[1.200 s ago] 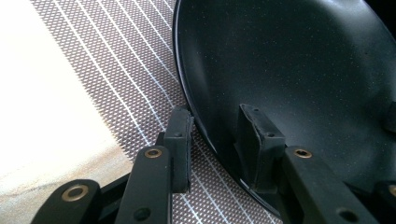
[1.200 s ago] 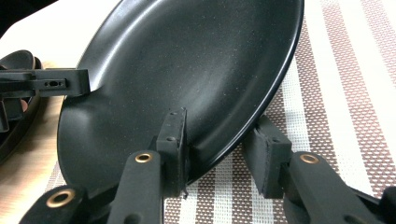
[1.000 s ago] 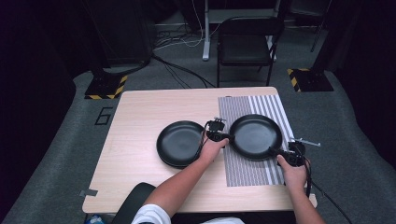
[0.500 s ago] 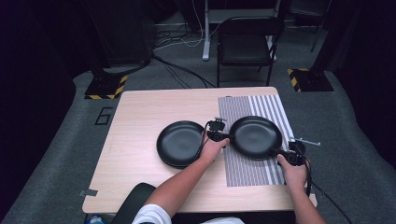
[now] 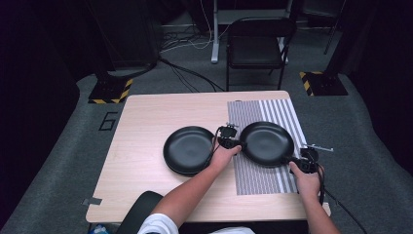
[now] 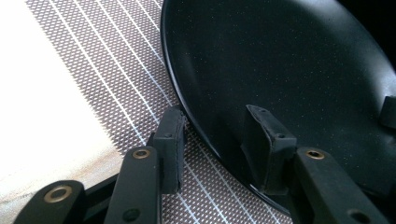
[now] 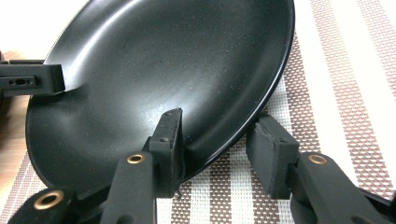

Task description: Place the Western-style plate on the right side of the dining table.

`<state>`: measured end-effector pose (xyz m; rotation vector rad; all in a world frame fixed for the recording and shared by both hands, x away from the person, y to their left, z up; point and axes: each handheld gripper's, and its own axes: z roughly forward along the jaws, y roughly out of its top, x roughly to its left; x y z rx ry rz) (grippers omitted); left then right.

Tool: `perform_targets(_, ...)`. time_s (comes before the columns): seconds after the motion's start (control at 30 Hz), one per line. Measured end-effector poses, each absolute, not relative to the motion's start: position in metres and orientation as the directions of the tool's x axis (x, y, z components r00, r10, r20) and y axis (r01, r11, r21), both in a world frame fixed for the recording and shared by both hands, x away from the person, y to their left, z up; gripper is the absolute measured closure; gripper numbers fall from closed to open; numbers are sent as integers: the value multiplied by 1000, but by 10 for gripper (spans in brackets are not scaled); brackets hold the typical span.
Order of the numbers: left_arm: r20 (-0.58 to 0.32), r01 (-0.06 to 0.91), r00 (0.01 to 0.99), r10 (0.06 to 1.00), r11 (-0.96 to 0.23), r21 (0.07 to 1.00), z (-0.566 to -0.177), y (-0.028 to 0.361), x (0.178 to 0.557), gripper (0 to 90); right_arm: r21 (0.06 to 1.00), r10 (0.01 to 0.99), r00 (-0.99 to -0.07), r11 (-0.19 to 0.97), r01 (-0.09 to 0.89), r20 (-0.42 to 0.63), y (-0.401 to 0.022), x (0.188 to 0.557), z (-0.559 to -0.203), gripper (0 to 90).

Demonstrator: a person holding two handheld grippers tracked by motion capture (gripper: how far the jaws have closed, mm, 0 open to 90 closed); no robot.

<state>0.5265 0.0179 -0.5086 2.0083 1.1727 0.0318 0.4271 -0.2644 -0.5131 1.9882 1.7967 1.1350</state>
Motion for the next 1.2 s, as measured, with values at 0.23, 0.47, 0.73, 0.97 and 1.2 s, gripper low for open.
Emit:
perform_targets(0.23, -370, 718, 570, 734, -227, 658, -504, 24, 526, 544, 646, 936, -49, -203, 736, 349, -264, 422, -508, 567)
perform_targets(0.47, -396, 706, 569, 721, -181, 685, -491, 36, 523, 507, 686, 955, -56, -167, 708, 291, -267, 416, -494, 566)
perform_targets(0.73, -390, 697, 556, 734, -156, 700, -483, 56, 522, 504, 725, 963, -120, -97, 682, 242, -251, 420, -477, 563)
perform_targets(0.97, -375, 689, 546, 749, -146, 709, -476, 70, 519, 497, 728, 962, -168, -44, 684, 216, -236, 424, -471, 561)
perform_targets(1.2, -365, 677, 542, 757, -137, 723, -471, 85, 513, 495, 734, 956, -198, -26, 678, 217, -231, 427, -461, 560)
